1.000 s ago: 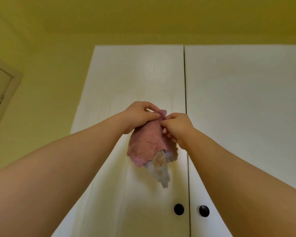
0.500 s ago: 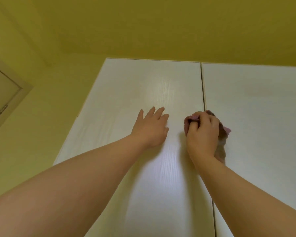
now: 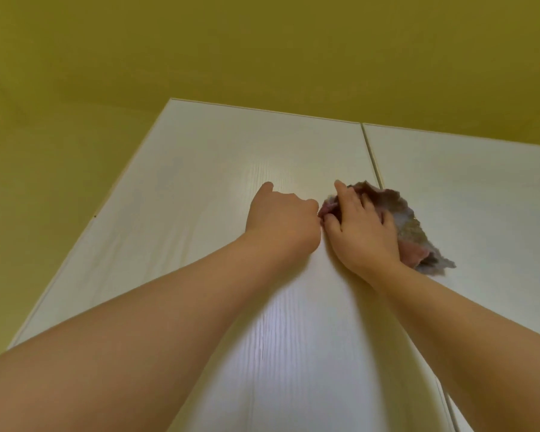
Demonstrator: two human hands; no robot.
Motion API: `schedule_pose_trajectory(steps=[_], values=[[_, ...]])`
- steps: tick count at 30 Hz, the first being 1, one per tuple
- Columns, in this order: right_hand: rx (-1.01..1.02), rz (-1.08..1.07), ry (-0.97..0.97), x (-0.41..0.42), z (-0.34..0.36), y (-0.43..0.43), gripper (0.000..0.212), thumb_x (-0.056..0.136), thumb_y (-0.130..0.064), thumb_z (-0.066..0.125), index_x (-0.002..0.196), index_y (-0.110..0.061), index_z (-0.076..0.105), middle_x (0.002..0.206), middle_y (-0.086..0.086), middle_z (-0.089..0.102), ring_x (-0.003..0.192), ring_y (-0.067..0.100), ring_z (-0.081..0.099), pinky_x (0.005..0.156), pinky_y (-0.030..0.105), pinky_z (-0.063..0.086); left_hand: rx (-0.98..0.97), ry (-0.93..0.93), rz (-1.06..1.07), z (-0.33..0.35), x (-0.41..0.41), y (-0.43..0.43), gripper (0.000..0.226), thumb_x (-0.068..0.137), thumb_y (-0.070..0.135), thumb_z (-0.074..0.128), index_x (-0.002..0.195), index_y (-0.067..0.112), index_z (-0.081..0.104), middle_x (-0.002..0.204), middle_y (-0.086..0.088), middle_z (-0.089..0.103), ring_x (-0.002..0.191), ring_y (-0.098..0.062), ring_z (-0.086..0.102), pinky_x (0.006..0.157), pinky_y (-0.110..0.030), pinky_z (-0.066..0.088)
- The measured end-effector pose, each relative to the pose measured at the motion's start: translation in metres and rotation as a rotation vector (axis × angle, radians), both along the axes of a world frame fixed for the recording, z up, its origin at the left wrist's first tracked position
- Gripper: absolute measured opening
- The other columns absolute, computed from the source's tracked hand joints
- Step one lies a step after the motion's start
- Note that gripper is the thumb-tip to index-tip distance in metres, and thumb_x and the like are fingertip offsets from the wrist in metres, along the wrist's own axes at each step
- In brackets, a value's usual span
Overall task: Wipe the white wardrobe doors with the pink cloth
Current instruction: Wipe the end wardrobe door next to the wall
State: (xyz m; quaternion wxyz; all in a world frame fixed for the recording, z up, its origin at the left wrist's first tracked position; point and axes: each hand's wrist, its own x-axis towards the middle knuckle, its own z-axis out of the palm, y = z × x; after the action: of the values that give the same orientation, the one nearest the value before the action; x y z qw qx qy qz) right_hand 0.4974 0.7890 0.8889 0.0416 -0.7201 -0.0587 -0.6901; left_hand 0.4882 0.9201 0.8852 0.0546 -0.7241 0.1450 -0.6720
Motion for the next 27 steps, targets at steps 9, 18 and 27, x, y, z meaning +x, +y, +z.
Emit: schedule_pose_trajectory(steps=[9, 18, 27], values=[[-0.325, -0.113, 0.056, -0.010, 0.001, -0.028, 0.048, 0.101, -0.029, 0.026, 0.148, -0.023, 0.019, 0.156, -0.005, 0.015, 0.140, 0.015, 0.019, 0.111, 0.026, 0.011, -0.056, -0.030, -0.045, 0.005, 0.012, 0.005, 0.037, 0.099, 0.026, 0.026, 0.108, 0.027, 0.062, 0.105, 0.004, 0.068, 0.101, -0.018, 0.060, 0.114, -0.037, 0.005], [-0.399, -0.086, 0.109, -0.011, -0.010, -0.033, 0.049, 0.101, -0.033, 0.022, 0.149, -0.022, 0.015, 0.156, -0.004, 0.012, 0.143, 0.010, 0.009, 0.112, 0.022, 0.002, -0.032, 0.023, 0.021, -0.004, 0.007, 0.009, 0.039, 0.100, 0.027, 0.020, 0.115, 0.028, 0.057, 0.104, 0.009, 0.058, 0.094, -0.019, 0.060, 0.112, -0.053, -0.012], [-0.319, 0.091, 0.123, -0.016, -0.012, -0.027, 0.044, 0.098, -0.017, 0.036, 0.142, -0.019, 0.037, 0.149, 0.000, 0.034, 0.138, 0.018, 0.027, 0.109, 0.023, 0.017, -0.005, 0.145, 0.009, -0.006, -0.005, 0.020, 0.042, 0.102, 0.033, 0.019, 0.139, 0.031, 0.039, 0.142, 0.008, 0.042, 0.123, -0.018, 0.050, 0.107, -0.060, -0.017]])
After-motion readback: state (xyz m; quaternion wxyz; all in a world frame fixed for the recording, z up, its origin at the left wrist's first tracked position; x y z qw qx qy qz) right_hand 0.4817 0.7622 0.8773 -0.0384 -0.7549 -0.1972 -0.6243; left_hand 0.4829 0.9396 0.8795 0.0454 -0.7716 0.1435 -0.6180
